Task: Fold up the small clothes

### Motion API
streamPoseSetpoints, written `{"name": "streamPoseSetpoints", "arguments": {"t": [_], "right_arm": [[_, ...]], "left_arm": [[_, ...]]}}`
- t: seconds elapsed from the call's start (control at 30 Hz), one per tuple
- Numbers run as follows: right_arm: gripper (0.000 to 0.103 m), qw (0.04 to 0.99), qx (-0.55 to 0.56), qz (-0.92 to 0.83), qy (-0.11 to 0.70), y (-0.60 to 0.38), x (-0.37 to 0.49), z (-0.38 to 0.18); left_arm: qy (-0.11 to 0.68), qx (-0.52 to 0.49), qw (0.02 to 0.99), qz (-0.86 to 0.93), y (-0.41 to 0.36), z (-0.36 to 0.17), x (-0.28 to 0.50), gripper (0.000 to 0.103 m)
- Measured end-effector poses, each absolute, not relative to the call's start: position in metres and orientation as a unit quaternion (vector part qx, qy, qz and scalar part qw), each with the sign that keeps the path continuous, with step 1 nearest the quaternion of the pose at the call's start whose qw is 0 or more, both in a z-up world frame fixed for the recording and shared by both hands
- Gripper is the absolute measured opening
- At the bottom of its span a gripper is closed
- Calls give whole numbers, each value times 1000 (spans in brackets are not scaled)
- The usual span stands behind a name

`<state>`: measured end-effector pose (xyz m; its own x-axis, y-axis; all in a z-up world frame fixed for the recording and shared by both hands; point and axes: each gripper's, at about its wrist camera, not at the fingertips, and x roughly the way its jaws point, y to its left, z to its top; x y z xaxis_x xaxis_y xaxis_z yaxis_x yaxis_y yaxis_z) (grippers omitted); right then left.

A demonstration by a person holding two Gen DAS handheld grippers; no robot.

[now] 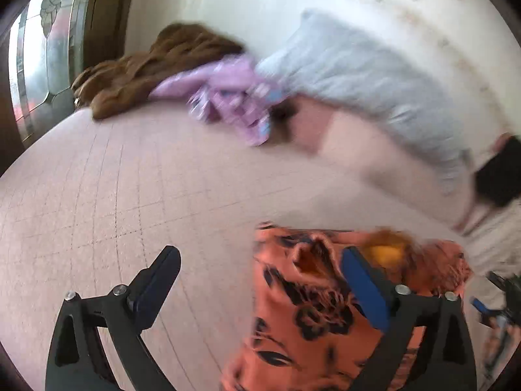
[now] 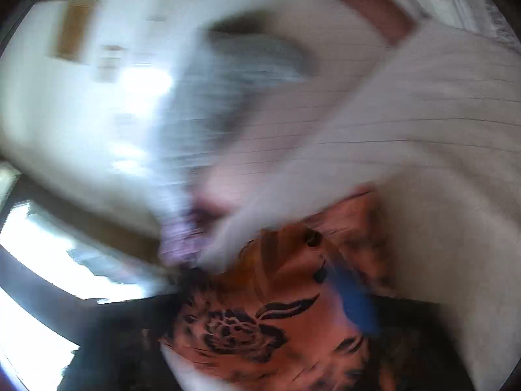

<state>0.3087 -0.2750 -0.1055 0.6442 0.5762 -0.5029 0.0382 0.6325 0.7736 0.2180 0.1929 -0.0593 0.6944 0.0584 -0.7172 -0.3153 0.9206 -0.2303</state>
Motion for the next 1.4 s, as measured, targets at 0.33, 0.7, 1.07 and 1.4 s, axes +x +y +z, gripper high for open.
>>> {"name": "streamPoseSetpoints", "arguments": {"t": [0.33, 0.7, 1.07, 1.4], "right_arm": [[89, 851, 224, 140, 455, -241, 270, -145], [23, 827, 182, 116, 520, -216, 263, -126], [32, 849, 223, 139, 459, -251, 127, -67], [81, 846, 244, 130, 457, -257, 120, -118]], "left_arm": [[428, -174, 886, 40, 191, -114, 169, 90], [462, -120, 879, -2, 132, -83, 190, 18], [465, -112, 878, -2, 151, -86, 62, 29], [442, -69, 889, 96, 178, -86, 74, 50]]}}
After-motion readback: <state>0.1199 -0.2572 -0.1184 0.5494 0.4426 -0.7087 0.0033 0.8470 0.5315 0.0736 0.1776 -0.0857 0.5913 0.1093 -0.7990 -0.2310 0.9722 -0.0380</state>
